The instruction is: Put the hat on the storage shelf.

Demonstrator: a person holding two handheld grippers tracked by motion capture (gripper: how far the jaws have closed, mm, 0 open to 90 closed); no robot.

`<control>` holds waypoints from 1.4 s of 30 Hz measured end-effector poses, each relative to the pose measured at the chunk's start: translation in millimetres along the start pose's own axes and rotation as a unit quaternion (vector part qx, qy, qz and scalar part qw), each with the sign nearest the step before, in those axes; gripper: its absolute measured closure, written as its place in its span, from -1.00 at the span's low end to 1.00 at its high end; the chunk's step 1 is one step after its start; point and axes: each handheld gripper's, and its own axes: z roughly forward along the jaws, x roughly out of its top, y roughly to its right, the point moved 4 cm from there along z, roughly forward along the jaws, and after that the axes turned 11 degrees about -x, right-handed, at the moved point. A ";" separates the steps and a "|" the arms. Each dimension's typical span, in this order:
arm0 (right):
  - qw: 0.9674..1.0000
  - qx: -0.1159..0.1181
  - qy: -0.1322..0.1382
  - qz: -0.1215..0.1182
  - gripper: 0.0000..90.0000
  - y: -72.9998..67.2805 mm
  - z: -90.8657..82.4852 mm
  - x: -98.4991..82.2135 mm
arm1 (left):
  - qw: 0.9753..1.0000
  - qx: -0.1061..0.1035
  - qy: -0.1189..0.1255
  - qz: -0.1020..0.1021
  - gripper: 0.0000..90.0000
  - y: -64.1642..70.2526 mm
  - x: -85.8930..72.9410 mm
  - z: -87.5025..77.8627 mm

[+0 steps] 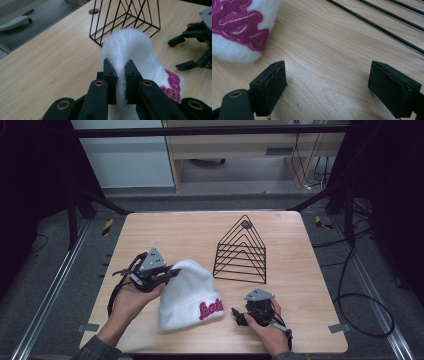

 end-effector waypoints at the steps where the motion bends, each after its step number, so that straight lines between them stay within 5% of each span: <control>1: 1.000 0.000 0.000 0.000 -0.67 0.0 0.0 0.0 | 1.000 -0.002 0.004 -0.001 0.85 1.3 2.1 -2.4; 11: 1.000 0.000 0.000 0.001 -0.66 -0.2 -0.2 0.0 | 0.999 -0.014 0.033 0.024 0.85 12.2 28.6 -28.2; 25: 1.000 0.000 0.002 -0.002 -0.64 0.0 -0.5 -0.1 | 0.997 -0.003 0.061 0.045 0.85 6.0 76.3 -59.8; 33: 1.000 0.001 0.002 -0.006 -0.58 0.0 -1.1 -0.2 | 0.995 0.011 0.065 0.077 0.85 7.6 112.7 -69.2; 35: 1.000 0.006 0.010 -0.012 -0.45 0.5 -2.8 -0.7 | 0.994 0.012 0.066 0.083 0.85 10.2 119.1 -68.8; 42: 0.999 0.003 0.047 -0.006 -0.46 10.5 -32.5 14.1 | 0.993 0.003 0.066 0.095 0.85 15.6 128.3 -62.9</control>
